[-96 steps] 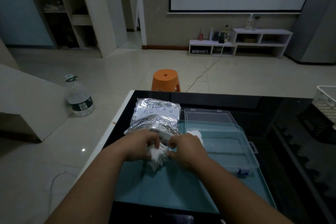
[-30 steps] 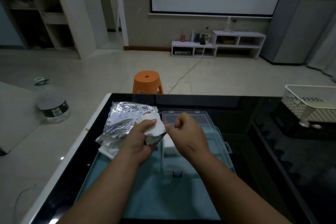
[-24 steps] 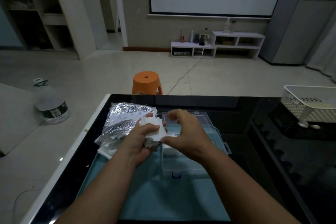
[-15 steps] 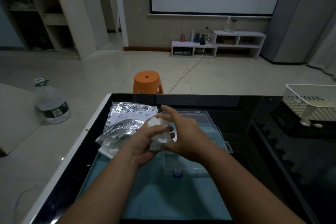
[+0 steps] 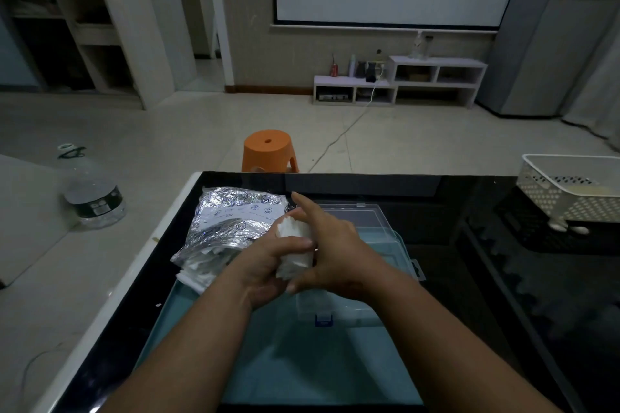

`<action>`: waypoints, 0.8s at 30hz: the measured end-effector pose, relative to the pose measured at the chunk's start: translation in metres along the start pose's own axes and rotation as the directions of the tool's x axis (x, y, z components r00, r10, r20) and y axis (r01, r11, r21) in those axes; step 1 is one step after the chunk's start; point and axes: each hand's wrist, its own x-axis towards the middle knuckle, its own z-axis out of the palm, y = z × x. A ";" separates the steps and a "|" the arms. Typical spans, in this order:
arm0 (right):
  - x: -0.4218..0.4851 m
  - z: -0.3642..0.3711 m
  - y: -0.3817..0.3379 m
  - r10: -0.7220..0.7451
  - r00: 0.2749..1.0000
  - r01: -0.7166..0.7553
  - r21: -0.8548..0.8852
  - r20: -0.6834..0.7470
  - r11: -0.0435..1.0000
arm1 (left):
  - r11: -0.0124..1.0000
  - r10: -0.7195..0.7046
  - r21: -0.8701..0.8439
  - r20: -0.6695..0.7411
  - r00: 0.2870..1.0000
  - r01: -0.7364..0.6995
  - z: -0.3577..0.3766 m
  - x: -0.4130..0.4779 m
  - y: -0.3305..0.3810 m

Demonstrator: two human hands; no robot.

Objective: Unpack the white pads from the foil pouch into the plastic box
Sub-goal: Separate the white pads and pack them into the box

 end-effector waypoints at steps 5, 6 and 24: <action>0.004 0.008 0.003 0.004 0.999 -0.007 -0.093 -0.033 0.996 | 1.000 -0.027 -0.007 -0.099 0.995 0.027 -0.009 0.007 -0.004; 0.006 0.010 0.005 0.005 0.999 -0.008 -0.097 -0.032 0.995 | 1.000 -0.029 -0.011 -0.104 0.994 0.028 -0.009 0.009 -0.004; 0.008 0.008 0.008 -0.038 0.999 0.038 -0.172 0.003 0.984 | 0.993 -0.107 -0.060 -0.014 0.994 0.106 0.009 0.000 -0.001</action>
